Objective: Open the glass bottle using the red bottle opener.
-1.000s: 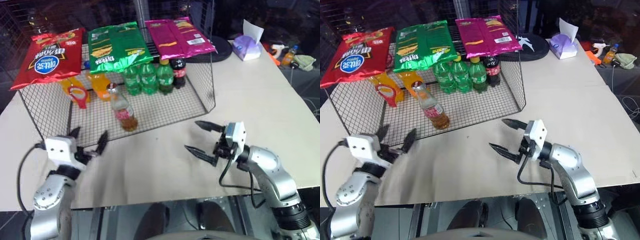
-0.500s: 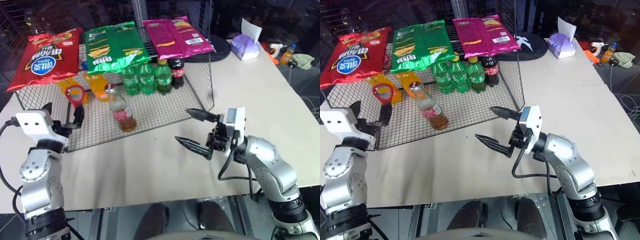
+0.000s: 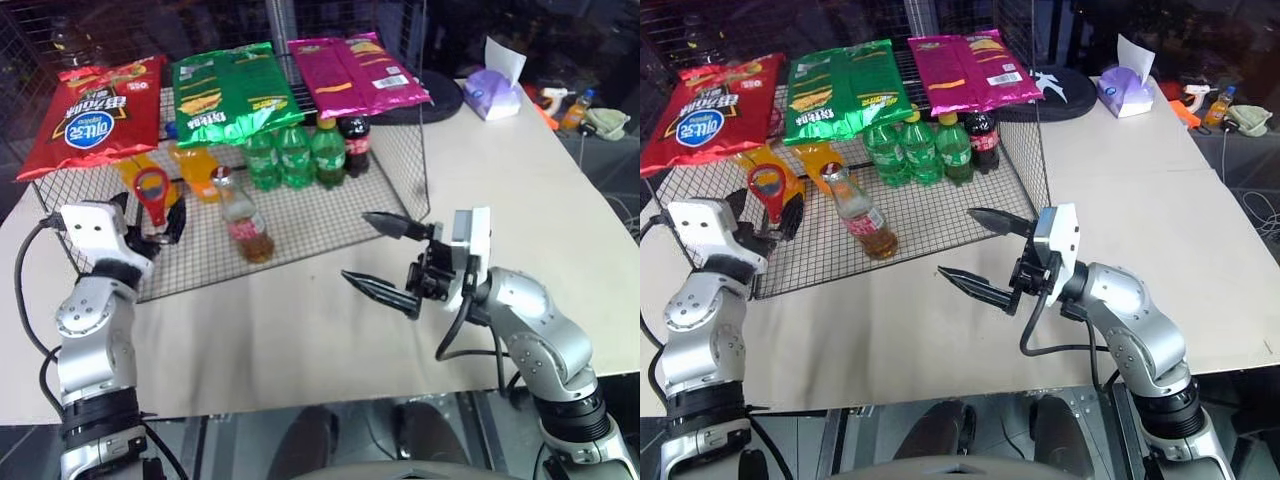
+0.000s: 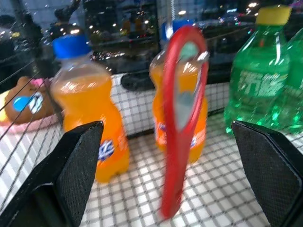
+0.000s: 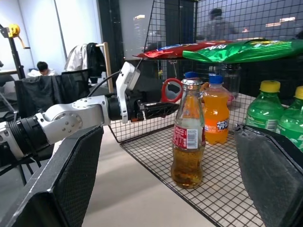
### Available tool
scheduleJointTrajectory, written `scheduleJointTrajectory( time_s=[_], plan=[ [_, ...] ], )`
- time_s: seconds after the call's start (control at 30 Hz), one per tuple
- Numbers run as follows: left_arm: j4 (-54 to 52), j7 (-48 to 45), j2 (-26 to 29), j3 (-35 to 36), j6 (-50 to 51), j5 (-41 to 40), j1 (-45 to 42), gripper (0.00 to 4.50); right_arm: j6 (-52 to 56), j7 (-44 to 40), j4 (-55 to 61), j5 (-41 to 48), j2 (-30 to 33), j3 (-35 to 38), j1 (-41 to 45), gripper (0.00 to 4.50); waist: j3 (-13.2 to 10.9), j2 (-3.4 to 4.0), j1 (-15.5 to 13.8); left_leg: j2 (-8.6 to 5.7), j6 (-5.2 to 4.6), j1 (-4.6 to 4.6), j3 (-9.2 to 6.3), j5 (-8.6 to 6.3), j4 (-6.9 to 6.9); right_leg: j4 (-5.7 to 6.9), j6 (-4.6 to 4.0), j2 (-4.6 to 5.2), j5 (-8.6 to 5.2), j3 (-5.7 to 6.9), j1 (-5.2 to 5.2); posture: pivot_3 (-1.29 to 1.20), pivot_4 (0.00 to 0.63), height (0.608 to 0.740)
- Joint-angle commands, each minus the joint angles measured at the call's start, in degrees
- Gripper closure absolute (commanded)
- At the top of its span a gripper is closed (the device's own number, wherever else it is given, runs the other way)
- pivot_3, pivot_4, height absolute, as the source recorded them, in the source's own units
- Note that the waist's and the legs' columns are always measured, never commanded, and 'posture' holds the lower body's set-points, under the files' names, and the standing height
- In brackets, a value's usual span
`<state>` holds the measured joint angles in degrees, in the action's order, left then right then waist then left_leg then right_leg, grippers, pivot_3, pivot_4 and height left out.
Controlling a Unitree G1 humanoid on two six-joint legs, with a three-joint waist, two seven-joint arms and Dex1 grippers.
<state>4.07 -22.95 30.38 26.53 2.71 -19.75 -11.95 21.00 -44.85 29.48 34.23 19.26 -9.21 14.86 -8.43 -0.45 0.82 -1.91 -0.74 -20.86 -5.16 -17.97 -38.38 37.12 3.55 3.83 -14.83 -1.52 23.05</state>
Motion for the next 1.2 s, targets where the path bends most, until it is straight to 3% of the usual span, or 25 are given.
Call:
scheduleJointTrajectory(
  time_s=[0.03,0.07,0.17,0.43,0.63,1.0,1.2],
  plan=[
    [1.34,0.21,0.94,1.31,-1.63,-0.72,-2.67,0.0,-0.94,0.21,2.18,0.13,-0.26,-0.29,0.61,0.08,0.0,0.0,-0.02,0.0,0.0,0.0,-0.01,0.0,0.0,0.01,0.0,-0.03,0.0,0.01,0.01,0.0,0.15,0.74],
    [1.81,0.39,0.8,1.47,-1.72,-0.92,-3.19,0.0,-1.12,0.19,2.09,-0.11,-0.25,-0.42,0.5,0.08,0.0,0.0,-0.01,0.0,0.0,0.0,-0.01,0.0,0.0,0.03,0.0,-0.03,0.0,0.01,0.01,0.0,0.15,0.74],
    [2.57,0.38,0.58,1.42,-2.08,-1.1,-3.99,0.82,-1.46,0.22,1.96,-0.57,-0.19,-0.59,0.22,0.0,0.0,0.0,0.02,0.0,0.0,-0.02,0.02,0.0,0.0,0.03,0.0,-0.04,0.0,-0.01,0.04,0.0,0.15,0.74],
    [1.84,-0.19,-0.31,0.63,-0.85,-2.34,-3.99,4.44,-2.17,0.3,1.76,-1.46,-0.11,-0.81,-0.13,0.0,0.0,-0.01,0.0,0.0,0.01,-0.05,0.02,0.0,-0.01,0.06,0.0,-0.03,0.0,-0.02,0.07,0.0,0.15,0.74],
    [-0.73,-1.91,-1.23,1.0,0.83,-6.41,-3.13,4.47,-2.06,0.55,1.57,-1.87,-0.26,-1.02,0.48,0.0,0.0,-0.01,0.01,0.0,0.01,-0.04,0.02,0.01,-0.01,0.07,0.0,-0.03,0.0,-0.02,0.08,0.0,0.15,0.74],
    [-7.86,-7.44,-4.34,5.4,7.11,-23.04,1.14,4.47,-3.26,-1.28,-0.7,-2.63,0.45,-0.7,-0.35,0.0,0.01,-0.03,-0.01,0.0,0.01,-0.08,0.02,0.01,-0.06,0.09,0.0,0.12,0.0,-0.02,0.08,0.0,0.15,0.74],
    [-11.24,-8.82,-3.91,4.85,11.25,-26.87,3.68,4.47,-4.16,-1.56,-1.29,-3.09,0.29,-1.07,-0.85,0.0,0.01,-0.03,0.01,0.01,0.01,-0.06,0.03,0.01,-0.07,0.18,0.0,0.07,0.0,-0.04,0.11,0.0,0.15,0.74]
  ],
)
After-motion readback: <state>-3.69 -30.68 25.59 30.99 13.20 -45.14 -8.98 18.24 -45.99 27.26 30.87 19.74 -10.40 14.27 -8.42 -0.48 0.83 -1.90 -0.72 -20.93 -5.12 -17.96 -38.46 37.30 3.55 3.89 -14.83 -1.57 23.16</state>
